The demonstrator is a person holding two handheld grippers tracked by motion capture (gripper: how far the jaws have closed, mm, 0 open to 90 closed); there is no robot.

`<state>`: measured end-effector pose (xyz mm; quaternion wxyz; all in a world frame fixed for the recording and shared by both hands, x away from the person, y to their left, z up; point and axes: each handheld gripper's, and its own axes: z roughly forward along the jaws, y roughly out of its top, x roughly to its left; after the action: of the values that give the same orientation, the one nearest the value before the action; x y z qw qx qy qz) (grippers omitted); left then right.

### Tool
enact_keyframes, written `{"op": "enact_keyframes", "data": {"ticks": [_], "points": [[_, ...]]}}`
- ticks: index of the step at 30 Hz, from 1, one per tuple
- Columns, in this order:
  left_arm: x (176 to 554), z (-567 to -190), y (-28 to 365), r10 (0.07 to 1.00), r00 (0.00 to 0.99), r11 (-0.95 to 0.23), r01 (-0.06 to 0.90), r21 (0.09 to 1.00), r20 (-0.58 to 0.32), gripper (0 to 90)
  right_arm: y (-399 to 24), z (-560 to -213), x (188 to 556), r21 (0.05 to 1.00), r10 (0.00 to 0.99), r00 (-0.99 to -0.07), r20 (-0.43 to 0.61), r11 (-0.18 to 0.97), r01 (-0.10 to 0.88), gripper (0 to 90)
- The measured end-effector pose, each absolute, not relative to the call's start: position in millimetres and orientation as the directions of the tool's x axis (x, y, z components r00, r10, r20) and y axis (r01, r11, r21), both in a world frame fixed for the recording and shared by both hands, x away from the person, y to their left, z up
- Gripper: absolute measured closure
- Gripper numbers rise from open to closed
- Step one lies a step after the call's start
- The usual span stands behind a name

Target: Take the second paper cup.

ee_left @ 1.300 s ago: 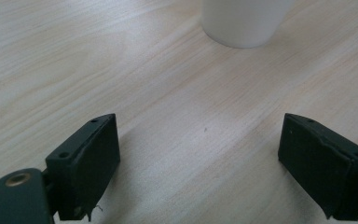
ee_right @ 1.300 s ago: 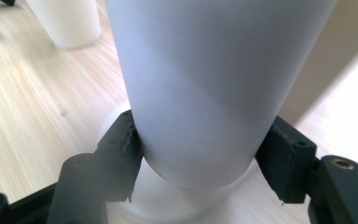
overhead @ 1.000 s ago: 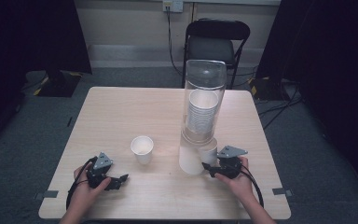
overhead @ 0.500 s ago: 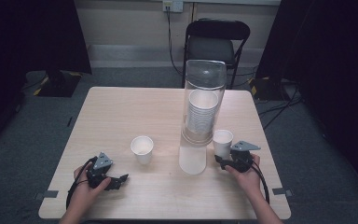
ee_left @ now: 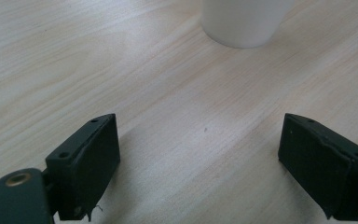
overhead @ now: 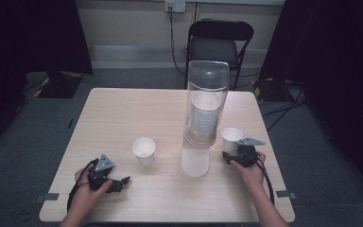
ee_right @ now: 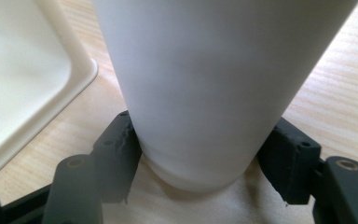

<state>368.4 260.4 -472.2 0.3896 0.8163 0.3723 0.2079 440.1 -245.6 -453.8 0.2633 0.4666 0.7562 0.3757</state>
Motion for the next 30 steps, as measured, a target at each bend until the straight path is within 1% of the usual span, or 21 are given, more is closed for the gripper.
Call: {"op": "enact_keyframes", "data": {"ticks": [1,6,7,8,9,12,18,20,22,23,26,30], "points": [[368.4,-472.2,260.4,0.769,0.637,-0.419,0.446,0.791,0.049,12.1,-247.6,-453.6,439.3,0.816,0.909,-0.415,-0.038,0.268,0.512,26.1],[368.4,-472.2,260.4,0.77,0.637,-0.419,0.446,0.791,0.049,12.1,-250.7,-454.4,436.7,0.802,0.913,-0.406,-0.053,0.281,0.527,23.6],[368.4,-472.2,260.4,0.769,0.637,-0.419,0.446,0.791,0.049,12.0,-252.2,-454.3,434.4,0.798,0.913,-0.403,-0.056,0.284,0.532,20.4],[368.4,-472.2,260.4,0.769,0.637,-0.419,0.446,0.791,0.049,12.1,-252.2,-454.3,434.4,0.798,0.913,-0.403,-0.056,0.284,0.532,20.4],[368.4,-472.2,260.4,0.77,0.636,-0.418,0.446,0.791,0.049,12.1,-252.8,-454.4,433.5,0.795,0.913,-0.403,-0.06,0.288,0.534,18.5],[368.4,-472.2,260.3,0.77,0.636,-0.418,0.446,0.791,0.048,12.1,-258.1,-454.8,426.5,0.806,0.911,-0.408,-0.061,0.286,0.519,20.4],[368.4,-472.2,260.3,0.77,0.636,-0.418,0.446,0.791,0.049,12.0,-272.9,-453.3,410.2,0.822,0.911,-0.408,-0.056,0.274,0.5,16.8],[368.3,-472.2,260.3,0.77,0.636,-0.418,0.446,0.791,0.048,12.1,-278.3,-452.2,399.4,0.82,0.908,-0.416,-0.047,0.273,0.503,14.3],[368.4,-472.2,260.4,0.77,0.637,-0.419,0.446,0.791,0.049,12.1,-278.7,-452.2,395.4,0.818,0.906,-0.418,-0.061,0.286,0.499,14.4],[368.4,-472.2,260.3,0.77,0.636,-0.419,0.446,0.791,0.048,12.0,-279.5,-453.4,386.8,0.817,0.891,-0.448,-0.073,0.311,0.486,14.2],[368.4,-472.2,260.3,0.77,0.636,-0.418,0.446,0.791,0.049,12.1,-279.6,-455.4,379.7,0.813,0.885,-0.462,-0.059,0.311,0.492,14.3],[368.3,-472.2,260.3,0.77,0.636,-0.419,0.446,0.791,0.049,12.1,-278.7,-457.2,366.7,0.804,0.861,-0.503,-0.077,0.352,0.479,14.2]]}}
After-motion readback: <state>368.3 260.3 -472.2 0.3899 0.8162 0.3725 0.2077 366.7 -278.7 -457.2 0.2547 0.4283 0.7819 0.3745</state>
